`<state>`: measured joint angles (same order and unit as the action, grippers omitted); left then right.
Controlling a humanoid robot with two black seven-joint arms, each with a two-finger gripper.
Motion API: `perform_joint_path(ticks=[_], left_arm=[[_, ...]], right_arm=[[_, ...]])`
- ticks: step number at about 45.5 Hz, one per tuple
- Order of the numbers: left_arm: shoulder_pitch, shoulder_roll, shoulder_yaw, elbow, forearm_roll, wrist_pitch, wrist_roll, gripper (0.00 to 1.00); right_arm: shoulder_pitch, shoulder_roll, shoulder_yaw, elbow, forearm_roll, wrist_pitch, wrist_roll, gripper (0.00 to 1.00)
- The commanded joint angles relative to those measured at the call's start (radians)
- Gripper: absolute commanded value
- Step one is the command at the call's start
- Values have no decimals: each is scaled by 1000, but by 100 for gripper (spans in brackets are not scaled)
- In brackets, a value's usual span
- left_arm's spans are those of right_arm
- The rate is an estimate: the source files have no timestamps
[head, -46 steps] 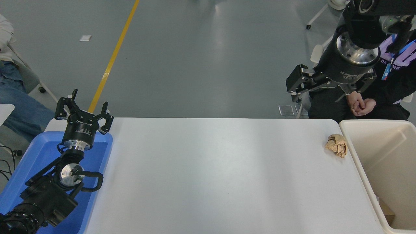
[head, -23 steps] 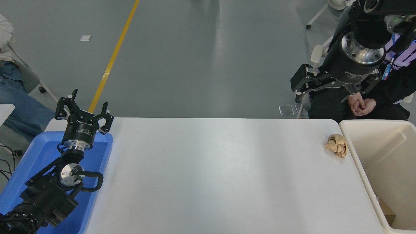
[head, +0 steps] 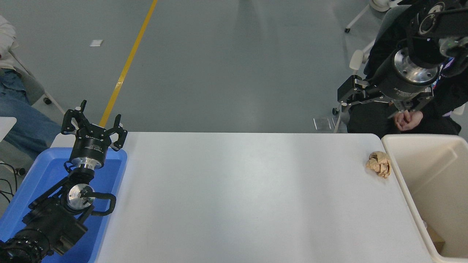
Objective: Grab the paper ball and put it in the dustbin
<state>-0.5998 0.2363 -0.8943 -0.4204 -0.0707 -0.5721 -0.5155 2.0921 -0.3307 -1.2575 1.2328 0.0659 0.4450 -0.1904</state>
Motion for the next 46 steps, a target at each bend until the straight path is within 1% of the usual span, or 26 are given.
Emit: perform_joint_path(ticks=[1,7,14,25,31,37,40,46], left_arm=[[0,0,0,0,0,0,0,99],[0,0,0,0,0,0,0,99],[0,0,0,-1,0,0,0,99],[0,0,-2,0,0,0,0,99],[0,0,-2,-1,0,0,0,99],[0,0,-2,0,0,0,0,99],[0,0,-2,-1,0,0,0,99],[0,0,-2,0,0,0,0,99]], right_arm=[[-243,-11,4,-130,-38,-186,0,100],[-377,-4,9,-214,-80,-250,0,100],[-504,9,19,-308,-80,-305,0,100],[-652,76,52,-441,-69,-342,-6,100],[-770,119,65,-584,-61,-362,-6,100],[-895,162,145,-726,-61,-377,-7,100],[-925,168,168,-759,-61,-379,-9,100],[-1000,171,173,-841,-61,-448,-11,100]])
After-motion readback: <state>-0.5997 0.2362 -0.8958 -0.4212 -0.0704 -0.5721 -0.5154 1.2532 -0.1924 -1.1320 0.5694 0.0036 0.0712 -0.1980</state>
